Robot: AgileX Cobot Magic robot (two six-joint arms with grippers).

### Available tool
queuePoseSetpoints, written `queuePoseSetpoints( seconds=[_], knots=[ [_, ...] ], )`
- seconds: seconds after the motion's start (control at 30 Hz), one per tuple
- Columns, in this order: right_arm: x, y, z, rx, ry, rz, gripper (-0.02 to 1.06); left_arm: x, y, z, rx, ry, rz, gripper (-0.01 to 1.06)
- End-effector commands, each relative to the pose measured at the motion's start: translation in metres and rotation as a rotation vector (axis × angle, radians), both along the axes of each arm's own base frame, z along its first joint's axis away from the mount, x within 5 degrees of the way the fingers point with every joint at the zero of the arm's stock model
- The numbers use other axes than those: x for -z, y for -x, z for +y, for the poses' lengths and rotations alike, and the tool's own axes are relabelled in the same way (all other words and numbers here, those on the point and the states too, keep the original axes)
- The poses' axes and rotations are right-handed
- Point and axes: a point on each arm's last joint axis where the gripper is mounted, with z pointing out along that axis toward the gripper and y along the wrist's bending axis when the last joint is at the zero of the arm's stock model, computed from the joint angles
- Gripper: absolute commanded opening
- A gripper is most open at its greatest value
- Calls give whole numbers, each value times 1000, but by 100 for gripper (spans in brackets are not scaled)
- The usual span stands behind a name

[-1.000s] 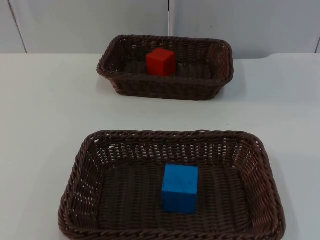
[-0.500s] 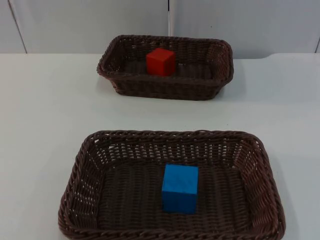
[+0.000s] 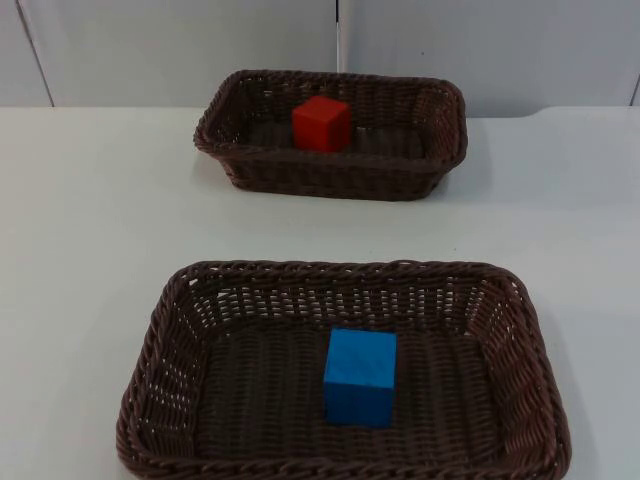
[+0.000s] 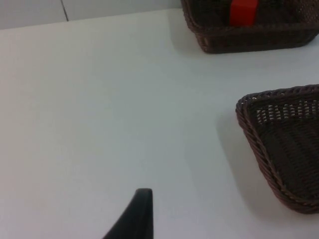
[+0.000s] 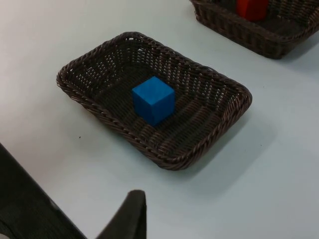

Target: Pick up one cube with the left hand and place it into the upper basket. Pick up one cube with the right hand and place it into the lower basket.

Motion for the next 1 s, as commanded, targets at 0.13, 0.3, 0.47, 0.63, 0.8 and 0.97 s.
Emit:
queuePoseSetpoints(
  seconds=[0.13, 0.3, 0.47, 0.63, 0.8, 0.97],
  knots=[
    [-1, 0, 1, -7, -9, -10, 105, 1, 0, -1, -144, -5, 2, 105],
    [-1, 0, 1, -7, -9, -10, 105, 1, 0, -1, -225, -5, 2, 105],
    [-1, 0, 1, -7, -9, -10, 105, 1, 0, -1, -262, -5, 2, 105],
    [-1, 0, 1, -7, -9, -10, 105, 1, 0, -1, -264, -5, 2, 105],
    [-1, 0, 1, -5, -12, -8, 105, 1, 0, -1, -264, -5, 2, 105],
    [-1, 0, 1, -5, -12, -8, 105, 1, 0, -1, -264, -5, 2, 105]
  ],
)
